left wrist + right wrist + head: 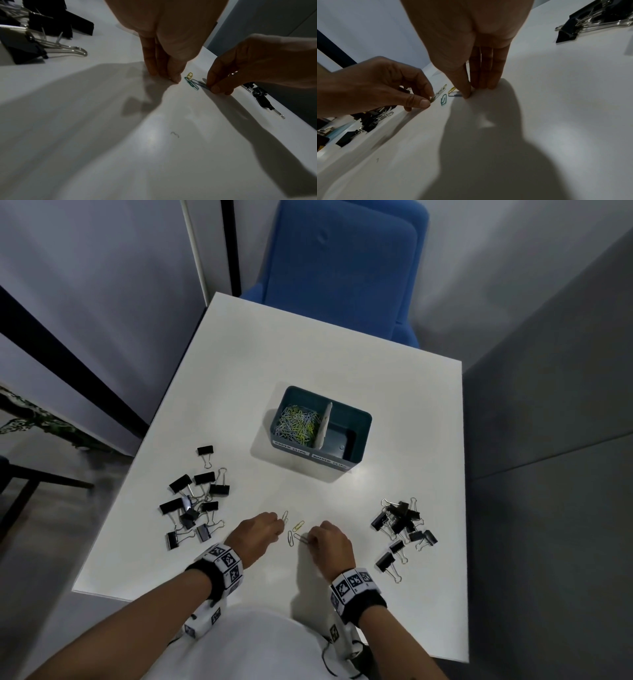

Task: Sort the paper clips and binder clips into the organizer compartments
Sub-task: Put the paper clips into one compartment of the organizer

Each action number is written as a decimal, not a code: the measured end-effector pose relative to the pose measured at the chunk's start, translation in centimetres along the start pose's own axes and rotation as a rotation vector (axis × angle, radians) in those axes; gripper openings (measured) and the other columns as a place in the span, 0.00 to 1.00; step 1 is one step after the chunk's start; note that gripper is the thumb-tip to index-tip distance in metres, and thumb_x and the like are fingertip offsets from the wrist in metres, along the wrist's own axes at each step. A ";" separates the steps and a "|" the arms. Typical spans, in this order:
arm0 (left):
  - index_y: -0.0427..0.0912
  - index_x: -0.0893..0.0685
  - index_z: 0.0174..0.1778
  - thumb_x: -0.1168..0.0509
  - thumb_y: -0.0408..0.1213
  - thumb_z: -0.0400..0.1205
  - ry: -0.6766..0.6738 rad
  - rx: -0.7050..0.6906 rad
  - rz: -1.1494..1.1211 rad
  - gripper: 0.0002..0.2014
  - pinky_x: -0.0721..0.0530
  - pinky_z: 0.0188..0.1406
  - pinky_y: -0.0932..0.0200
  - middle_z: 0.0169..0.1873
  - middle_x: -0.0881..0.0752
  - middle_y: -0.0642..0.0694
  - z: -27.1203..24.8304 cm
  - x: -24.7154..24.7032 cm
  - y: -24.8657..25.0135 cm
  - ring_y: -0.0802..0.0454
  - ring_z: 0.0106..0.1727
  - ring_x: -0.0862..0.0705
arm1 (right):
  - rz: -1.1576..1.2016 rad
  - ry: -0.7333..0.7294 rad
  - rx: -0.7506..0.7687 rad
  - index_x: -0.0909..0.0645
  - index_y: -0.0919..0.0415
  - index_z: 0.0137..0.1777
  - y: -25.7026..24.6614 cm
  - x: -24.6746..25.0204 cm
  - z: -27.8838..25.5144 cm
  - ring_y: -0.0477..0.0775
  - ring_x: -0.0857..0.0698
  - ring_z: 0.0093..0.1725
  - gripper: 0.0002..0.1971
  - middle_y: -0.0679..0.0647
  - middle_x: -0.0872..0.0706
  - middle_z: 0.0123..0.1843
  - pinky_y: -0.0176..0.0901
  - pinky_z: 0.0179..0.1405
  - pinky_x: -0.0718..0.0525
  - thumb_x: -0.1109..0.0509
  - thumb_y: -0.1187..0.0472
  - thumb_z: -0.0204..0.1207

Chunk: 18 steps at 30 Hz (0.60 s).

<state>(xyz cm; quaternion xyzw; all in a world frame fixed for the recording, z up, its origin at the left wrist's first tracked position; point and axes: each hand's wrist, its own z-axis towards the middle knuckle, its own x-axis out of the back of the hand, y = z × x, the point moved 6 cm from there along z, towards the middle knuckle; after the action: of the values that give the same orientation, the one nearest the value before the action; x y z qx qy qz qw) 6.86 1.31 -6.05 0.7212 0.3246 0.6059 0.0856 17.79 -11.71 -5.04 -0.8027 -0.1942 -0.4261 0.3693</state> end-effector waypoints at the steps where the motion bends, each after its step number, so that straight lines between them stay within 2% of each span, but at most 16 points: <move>1: 0.51 0.24 0.45 0.25 0.29 0.71 0.018 0.032 -0.032 0.17 0.24 0.28 0.63 0.41 0.22 0.52 0.1 0.2 0.0 0.52 0.38 0.19 | 0.007 0.013 0.007 0.17 0.58 0.47 -0.1 0.2 0.1 0.63 0.16 0.45 0.03 0.56 0.18 0.47 0.47 0.35 0.22 0.31 0.61 0.76; 4: 0.49 0.23 0.67 0.26 0.30 0.73 0.034 0.112 -0.070 0.26 0.16 0.38 0.55 0.56 0.22 0.50 0.6 0.2 0.1 0.51 0.51 0.18 | 0.016 0.041 0.052 0.21 0.54 0.60 -0.8 0.6 0.8 0.59 0.17 0.46 0.13 0.55 0.21 0.53 0.48 0.34 0.18 0.27 0.59 0.76; 6: 0.50 0.24 0.71 0.24 0.32 0.72 0.040 0.106 -0.028 0.31 0.15 0.37 0.57 0.61 0.22 0.49 1.0 0.1 0.0 0.51 0.55 0.19 | 0.019 0.043 0.112 0.21 0.51 0.61 -1.4 0.6 1.3 0.57 0.19 0.48 0.17 0.55 0.21 0.54 0.47 0.31 0.18 0.25 0.60 0.74; 8: 0.49 0.20 0.65 0.23 0.33 0.72 0.011 0.061 0.016 0.26 0.15 0.33 0.57 0.58 0.20 0.48 1.5 -0.2 0.1 0.50 0.51 0.17 | -0.016 0.025 0.162 0.19 0.52 0.57 -1.9 0.1 1.8 0.56 0.19 0.49 0.15 0.54 0.21 0.53 0.43 0.27 0.21 0.23 0.61 0.72; 11: 0.45 0.18 0.45 0.22 0.31 0.70 -0.040 0.001 0.099 0.13 0.18 0.25 0.59 0.41 0.21 0.48 2.0 -0.1 0.6 0.50 0.37 0.17 | -0.053 0.018 0.170 0.15 0.53 0.51 -2.1 -0.7 2.3 0.56 0.18 0.47 0.10 0.52 0.20 0.48 0.43 0.27 0.22 0.24 0.65 0.71; 13: 0.44 0.20 0.36 0.20 0.30 0.66 -0.041 -0.023 0.145 0.14 0.20 0.20 0.59 0.34 0.22 0.48 2.3 0.3 1.0 0.50 0.32 0.19 | -0.063 0.019 0.154 0.13 0.54 0.48 -2.0 -1.3 2.4 0.57 0.17 0.45 0.08 0.52 0.18 0.44 0.43 0.27 0.23 0.25 0.66 0.71; 18: 0.46 0.20 0.28 0.16 0.34 0.55 -0.069 0.010 0.265 0.18 0.26 0.14 0.64 0.27 0.23 0.50 2.9 0.3 1.4 0.53 0.24 0.20 | -0.049 0.032 0.105 0.14 0.58 0.44 -2.0 -1.4 2.4 0.59 0.16 0.44 0.03 0.55 0.17 0.42 0.47 0.31 0.19 0.29 0.64 0.72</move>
<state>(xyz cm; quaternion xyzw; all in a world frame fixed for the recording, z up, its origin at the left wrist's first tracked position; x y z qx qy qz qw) 10.04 1.20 -5.79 0.7785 0.2265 0.5852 0.0123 17.08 -8.56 -6.20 -0.7704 -0.2299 -0.4369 0.4035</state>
